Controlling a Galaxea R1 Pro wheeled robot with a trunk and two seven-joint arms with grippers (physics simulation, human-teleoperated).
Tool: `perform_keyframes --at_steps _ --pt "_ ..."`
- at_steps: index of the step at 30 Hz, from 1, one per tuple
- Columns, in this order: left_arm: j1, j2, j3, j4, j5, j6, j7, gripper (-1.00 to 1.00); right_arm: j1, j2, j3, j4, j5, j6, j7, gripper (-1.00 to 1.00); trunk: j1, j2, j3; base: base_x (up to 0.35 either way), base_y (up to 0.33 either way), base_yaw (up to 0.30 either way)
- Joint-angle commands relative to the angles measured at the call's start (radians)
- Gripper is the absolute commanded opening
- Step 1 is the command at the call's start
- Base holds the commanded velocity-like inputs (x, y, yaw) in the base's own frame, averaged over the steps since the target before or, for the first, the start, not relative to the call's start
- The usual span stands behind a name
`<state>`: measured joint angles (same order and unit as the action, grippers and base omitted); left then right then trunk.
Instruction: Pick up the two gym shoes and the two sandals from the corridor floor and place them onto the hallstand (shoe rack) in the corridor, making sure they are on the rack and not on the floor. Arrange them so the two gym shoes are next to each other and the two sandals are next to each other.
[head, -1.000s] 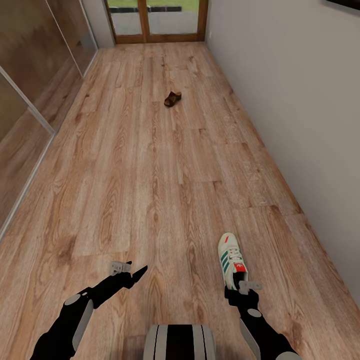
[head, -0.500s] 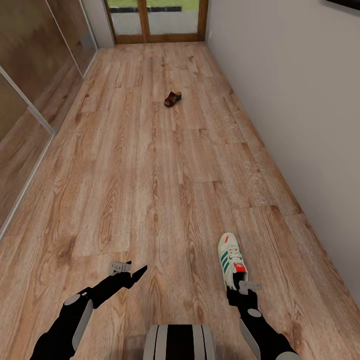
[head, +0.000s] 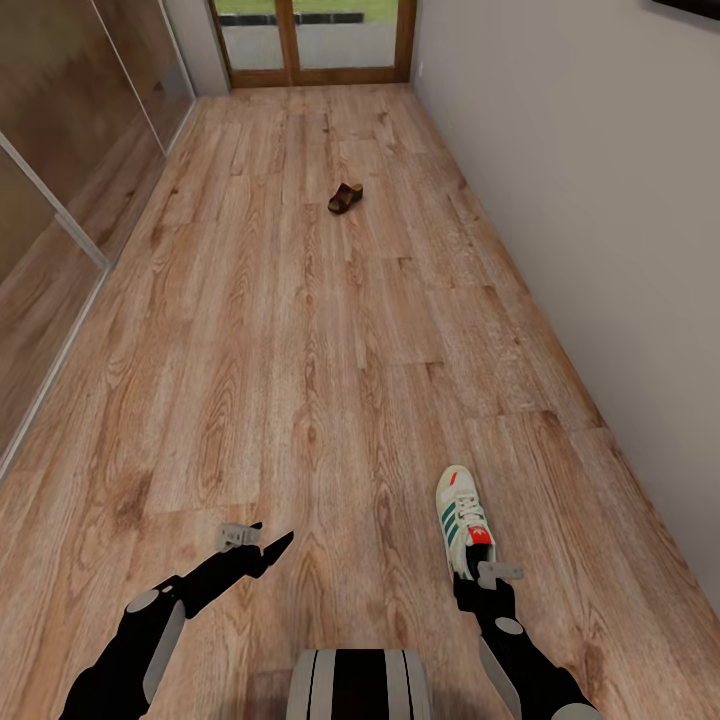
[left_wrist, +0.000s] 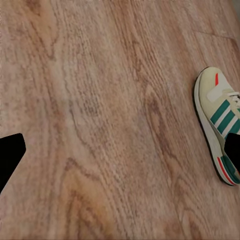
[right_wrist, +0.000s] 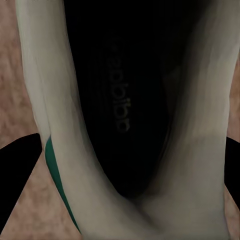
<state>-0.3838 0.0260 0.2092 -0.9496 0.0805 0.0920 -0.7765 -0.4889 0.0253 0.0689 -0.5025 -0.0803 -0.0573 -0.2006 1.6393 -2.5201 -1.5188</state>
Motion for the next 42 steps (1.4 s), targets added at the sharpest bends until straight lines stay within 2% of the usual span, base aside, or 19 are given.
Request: perform_keyframes --at_steps 1,12,36,42 --pt "-0.001 0.000 0.001 0.000 0.008 0.010 -0.005 1.00 0.000 -0.001 0.008 0.001 -0.010 -0.004 -0.007 -1.00 0.000 0.000 -0.001 0.000 0.000 0.000" --pt "0.000 0.001 0.003 0.000 0.008 0.009 -0.006 1.00 0.000 -0.001 0.008 0.001 -0.010 -0.004 -0.007 -1.00 0.000 0.000 -0.001 0.000 0.000 0.000" --pt "0.002 -0.002 0.004 0.000 0.014 0.010 -0.005 1.00 0.001 0.001 0.011 -0.004 -0.007 -0.005 -0.007 -1.00 -0.011 0.005 0.092 0.000 0.000 0.000" --pt "0.005 0.006 0.004 0.000 0.026 0.016 -0.004 1.00 0.001 0.003 0.011 -0.007 -0.007 -0.006 -0.009 -1.00 -0.014 0.007 0.116 0.000 0.000 0.000"
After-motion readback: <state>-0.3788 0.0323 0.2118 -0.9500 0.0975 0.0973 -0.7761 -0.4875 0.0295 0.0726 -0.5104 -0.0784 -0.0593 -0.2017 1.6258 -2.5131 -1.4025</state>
